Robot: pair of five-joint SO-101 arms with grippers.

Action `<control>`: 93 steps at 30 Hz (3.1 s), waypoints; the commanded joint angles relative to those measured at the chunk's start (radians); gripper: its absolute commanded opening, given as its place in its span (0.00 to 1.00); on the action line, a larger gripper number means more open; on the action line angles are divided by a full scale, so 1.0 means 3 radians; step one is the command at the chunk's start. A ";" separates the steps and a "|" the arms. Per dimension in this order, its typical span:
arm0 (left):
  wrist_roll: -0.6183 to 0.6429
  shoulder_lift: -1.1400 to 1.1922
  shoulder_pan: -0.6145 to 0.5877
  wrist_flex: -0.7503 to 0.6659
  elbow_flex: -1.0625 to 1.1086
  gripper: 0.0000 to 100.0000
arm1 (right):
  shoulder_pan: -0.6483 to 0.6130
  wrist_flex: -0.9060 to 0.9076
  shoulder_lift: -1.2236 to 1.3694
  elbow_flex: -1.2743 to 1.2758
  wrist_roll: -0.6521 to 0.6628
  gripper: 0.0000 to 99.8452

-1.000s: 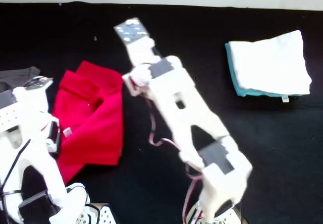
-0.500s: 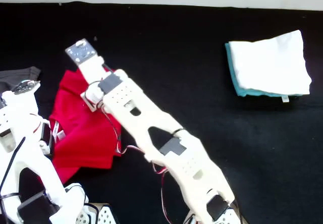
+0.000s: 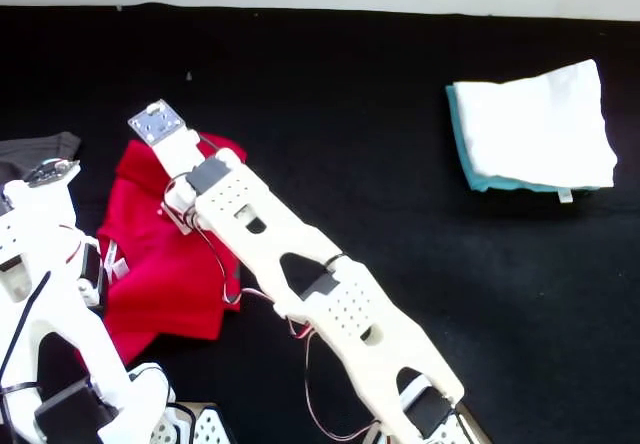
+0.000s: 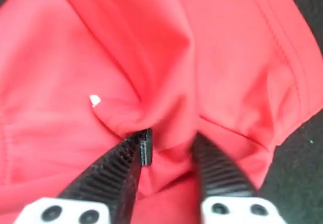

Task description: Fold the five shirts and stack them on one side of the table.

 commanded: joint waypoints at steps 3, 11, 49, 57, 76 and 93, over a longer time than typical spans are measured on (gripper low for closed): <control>-0.0015 -0.0084 -0.0003 -0.0031 -0.0018 0.01 | 0.0161 0.0279 -0.0033 -0.0391 0.0189 0.01; -0.0010 -0.0110 0.0003 -0.0322 -0.0401 0.01 | 0.0734 0.1138 -0.0028 -0.1956 0.0210 0.01; -0.0015 -0.0084 0.1373 -0.0312 -0.0928 0.15 | 0.1834 0.1874 -0.2652 0.0442 0.0036 0.01; -0.0010 -0.0090 0.1450 -0.0552 -0.0427 0.15 | 0.2038 0.0580 -0.3864 0.3393 0.0005 0.01; 0.1258 -0.0064 0.2923 -0.1586 -0.0095 0.15 | 0.2591 -0.0637 -0.5869 0.6145 0.0629 0.01; 0.1258 0.1164 0.3015 -0.2946 -0.0095 0.15 | 0.2591 -0.0647 -0.5884 0.6472 0.0634 0.01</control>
